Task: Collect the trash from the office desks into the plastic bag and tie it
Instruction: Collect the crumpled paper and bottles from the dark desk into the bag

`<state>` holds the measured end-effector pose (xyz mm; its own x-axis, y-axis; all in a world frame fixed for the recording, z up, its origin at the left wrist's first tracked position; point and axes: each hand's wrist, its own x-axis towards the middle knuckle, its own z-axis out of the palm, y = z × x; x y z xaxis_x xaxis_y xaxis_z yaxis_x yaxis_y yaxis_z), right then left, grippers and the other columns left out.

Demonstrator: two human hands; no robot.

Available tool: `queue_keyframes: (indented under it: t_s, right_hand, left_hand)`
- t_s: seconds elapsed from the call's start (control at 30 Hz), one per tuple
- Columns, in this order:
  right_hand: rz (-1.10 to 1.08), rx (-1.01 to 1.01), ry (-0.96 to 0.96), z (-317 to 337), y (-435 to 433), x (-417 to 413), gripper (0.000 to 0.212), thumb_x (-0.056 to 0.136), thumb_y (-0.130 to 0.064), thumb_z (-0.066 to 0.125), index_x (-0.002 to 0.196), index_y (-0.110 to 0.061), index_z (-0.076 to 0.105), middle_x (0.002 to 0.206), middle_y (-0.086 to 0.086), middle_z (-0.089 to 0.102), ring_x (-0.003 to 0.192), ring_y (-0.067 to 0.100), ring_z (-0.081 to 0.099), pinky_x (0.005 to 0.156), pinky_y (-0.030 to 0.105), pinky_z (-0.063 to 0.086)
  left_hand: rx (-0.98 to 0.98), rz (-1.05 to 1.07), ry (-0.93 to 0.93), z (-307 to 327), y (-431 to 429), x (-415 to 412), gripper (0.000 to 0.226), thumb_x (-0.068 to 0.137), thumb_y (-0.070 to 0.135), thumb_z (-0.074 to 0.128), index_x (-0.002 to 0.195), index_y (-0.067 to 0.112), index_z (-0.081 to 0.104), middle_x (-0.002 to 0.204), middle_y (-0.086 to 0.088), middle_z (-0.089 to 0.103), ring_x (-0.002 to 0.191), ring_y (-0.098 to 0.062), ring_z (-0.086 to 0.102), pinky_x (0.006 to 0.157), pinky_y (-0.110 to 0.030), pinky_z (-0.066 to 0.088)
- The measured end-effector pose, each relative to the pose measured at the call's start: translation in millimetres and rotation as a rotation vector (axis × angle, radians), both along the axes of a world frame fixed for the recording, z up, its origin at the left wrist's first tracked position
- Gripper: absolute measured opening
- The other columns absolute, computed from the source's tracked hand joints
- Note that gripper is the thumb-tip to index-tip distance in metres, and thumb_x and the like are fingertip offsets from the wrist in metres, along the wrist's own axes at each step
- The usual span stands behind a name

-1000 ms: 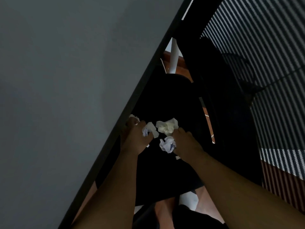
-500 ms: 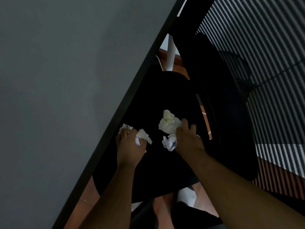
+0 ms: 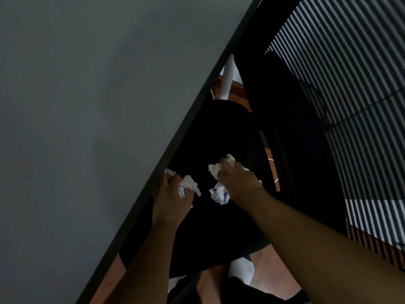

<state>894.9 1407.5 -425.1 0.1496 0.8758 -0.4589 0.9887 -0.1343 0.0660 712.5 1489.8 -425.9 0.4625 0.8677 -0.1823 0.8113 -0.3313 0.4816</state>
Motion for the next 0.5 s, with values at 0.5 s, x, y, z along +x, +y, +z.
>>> queue_keyframes:
  t_s: [0.5]
  right_hand:
    - [-0.540, 0.186, 0.268, 113, -62, -31, 0.037, 0.087, -0.014, 0.065, 0.120, -0.009, 0.050, 0.133, 0.010, 0.032, 0.114, 0.027, 0.043, 0.081, 0.031, 0.051]
  left_hand:
    - [-0.144, -0.005, -0.271, 114, -62, -9, 0.019, 0.071, 0.019, 0.062, 0.079, 0.016, 0.044, 0.093, -0.007, 0.052, 0.090, -0.026, 0.054, 0.075, -0.044, 0.052]
